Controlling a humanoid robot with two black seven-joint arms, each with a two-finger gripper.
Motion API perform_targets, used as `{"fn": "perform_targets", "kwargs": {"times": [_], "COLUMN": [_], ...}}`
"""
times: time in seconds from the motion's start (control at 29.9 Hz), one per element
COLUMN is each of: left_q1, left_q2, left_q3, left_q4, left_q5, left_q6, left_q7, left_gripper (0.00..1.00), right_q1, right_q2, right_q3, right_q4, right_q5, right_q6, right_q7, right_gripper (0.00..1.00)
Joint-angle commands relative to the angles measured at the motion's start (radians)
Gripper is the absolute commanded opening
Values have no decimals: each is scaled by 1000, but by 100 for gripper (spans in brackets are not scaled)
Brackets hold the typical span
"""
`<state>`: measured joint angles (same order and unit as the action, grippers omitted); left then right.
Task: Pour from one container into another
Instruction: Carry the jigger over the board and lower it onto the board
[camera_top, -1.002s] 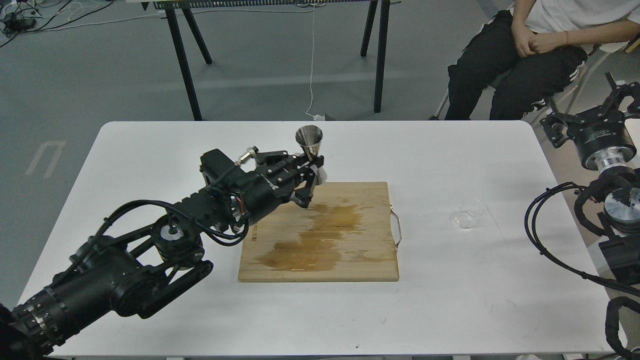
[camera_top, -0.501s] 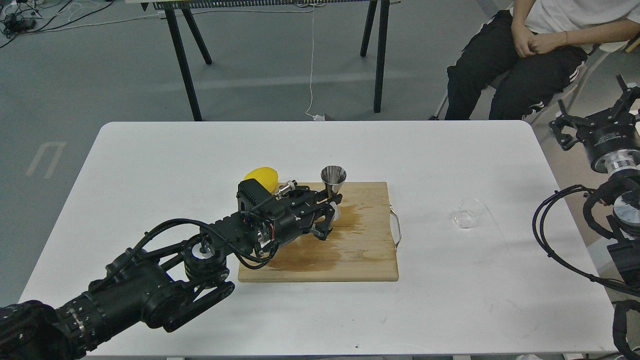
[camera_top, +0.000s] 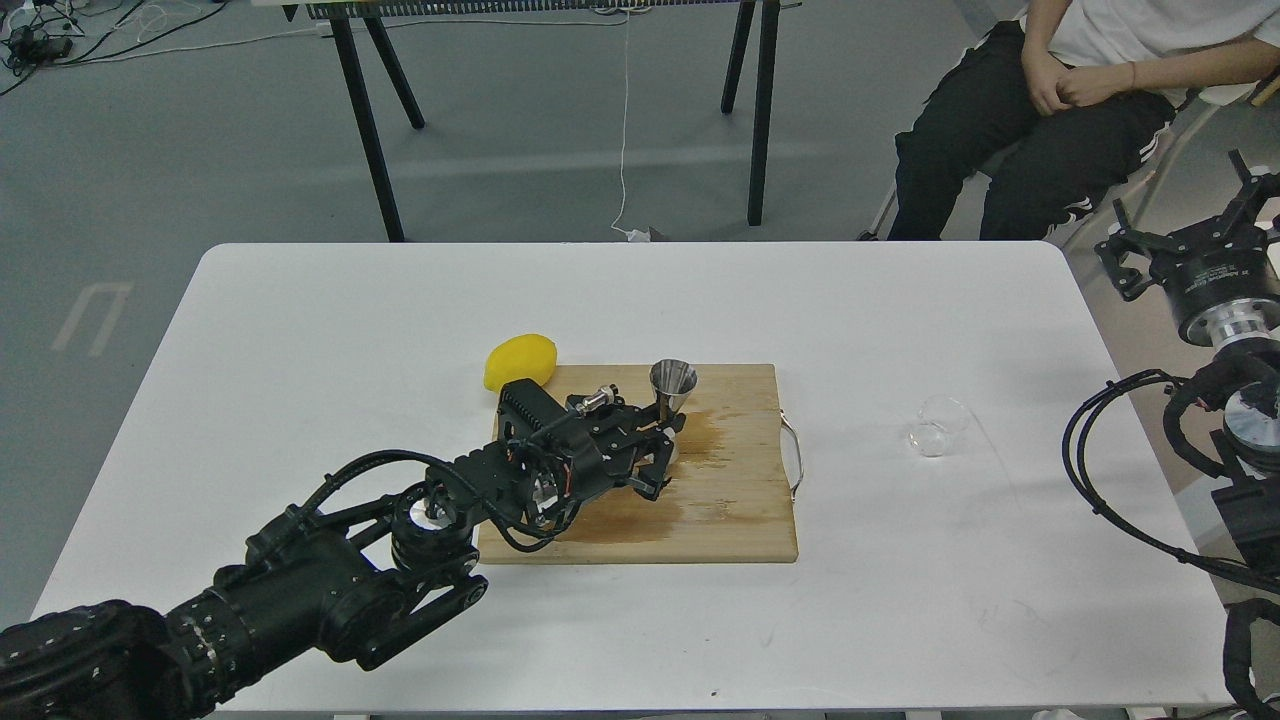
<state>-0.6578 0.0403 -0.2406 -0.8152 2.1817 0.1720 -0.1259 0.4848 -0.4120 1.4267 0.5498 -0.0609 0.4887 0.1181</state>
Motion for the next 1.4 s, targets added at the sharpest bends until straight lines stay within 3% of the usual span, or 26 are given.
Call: {"fn": "perform_targets", "kwargs": {"times": [0.0,0.37,0.67,0.87,1.07,1.17,1.37], "left_q1": [0,-3,-3,-6,-8,-9,1], "left_q2": [1,4,7,7,12,18,33], "left_q3": [-2,-6,-5,-9,-26,-54,-157], "left_q4": [4,4,-2,-9,-30,-59,-238], "left_q5": [0,0,0,0,0,0,0], "left_q6": [1,4,29,72,78,78,81], "left_q7": [-1,-1,-3,-14,-12,-14,-14], "left_gripper": [26,34,49,77,88,91,95], "right_q1": [0,0,0,1,1,1,1], "right_q2": [-1,-1,-2,-2,-2,-2,-5], "right_q3": [0,0,0,0,0,0,-2], "right_q4": [-1,1,1,1,2,2,4], "right_q5": [1,1,1,1,1,1,1], "right_q6": [0,0,0,0,0,0,0], "right_q7": [2,0,0,0,0,0,-1], "right_gripper": [100,100,100,100,100,100,100]}}
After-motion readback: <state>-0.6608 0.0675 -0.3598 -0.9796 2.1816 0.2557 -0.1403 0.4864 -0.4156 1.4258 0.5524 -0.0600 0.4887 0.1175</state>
